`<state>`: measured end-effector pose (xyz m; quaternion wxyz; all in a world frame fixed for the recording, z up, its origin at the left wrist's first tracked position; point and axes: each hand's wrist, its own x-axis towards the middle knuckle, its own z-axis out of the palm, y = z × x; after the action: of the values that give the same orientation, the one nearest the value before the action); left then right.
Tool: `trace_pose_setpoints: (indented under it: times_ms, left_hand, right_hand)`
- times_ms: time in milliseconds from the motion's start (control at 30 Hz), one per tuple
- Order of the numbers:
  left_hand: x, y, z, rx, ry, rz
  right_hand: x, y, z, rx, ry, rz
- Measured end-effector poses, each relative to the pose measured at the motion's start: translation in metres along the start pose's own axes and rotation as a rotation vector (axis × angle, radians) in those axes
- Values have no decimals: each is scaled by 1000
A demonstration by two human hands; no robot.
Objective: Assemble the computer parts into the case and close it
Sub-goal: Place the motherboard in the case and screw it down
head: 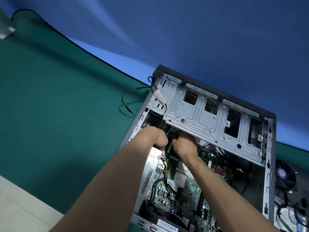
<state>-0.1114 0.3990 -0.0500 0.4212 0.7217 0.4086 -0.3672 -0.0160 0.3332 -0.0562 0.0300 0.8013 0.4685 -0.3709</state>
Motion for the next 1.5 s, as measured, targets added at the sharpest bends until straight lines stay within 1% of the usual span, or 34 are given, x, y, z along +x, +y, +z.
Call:
trace_pose_setpoints:
  times_ms: [100,200,267,367,433,533,633,700,767,900,1033,1233,1500]
  left_hand:
    - [-1,0,-1,-52,-10,-3]
    - [-2,0,1,-174,-60,-30]
    - [-3,0,1,-219,-58,-43]
    - [-6,2,0,-337,-84,-67]
    - [-7,4,1,-467,-108,-73]
    - [-8,14,-1,-641,-60,-133]
    - [-6,20,2,-722,-11,-177]
    - [-3,19,5,-798,18,-199]
    - [-3,16,6,-851,52,-214]
    - [0,12,6,-871,105,-217]
    - [1,11,5,-910,75,-246]
    - [8,5,4,-897,50,-252]
    - [11,2,5,-916,26,-236]
  right_hand:
    - [1,5,-4,31,-37,-5]
    - [5,12,-6,91,-40,9]
    - [6,14,-5,125,-57,16]
    - [5,14,-2,151,-20,18]
    - [4,13,0,172,21,23]
    - [3,12,5,187,94,3]
    - [1,9,7,215,154,2]
    - [1,10,8,221,160,7]
    - [0,13,8,207,126,9]
    - [1,16,5,209,88,35]
    - [2,17,1,192,28,28]
    - [0,19,3,225,88,18]
    - [1,18,6,215,101,11]
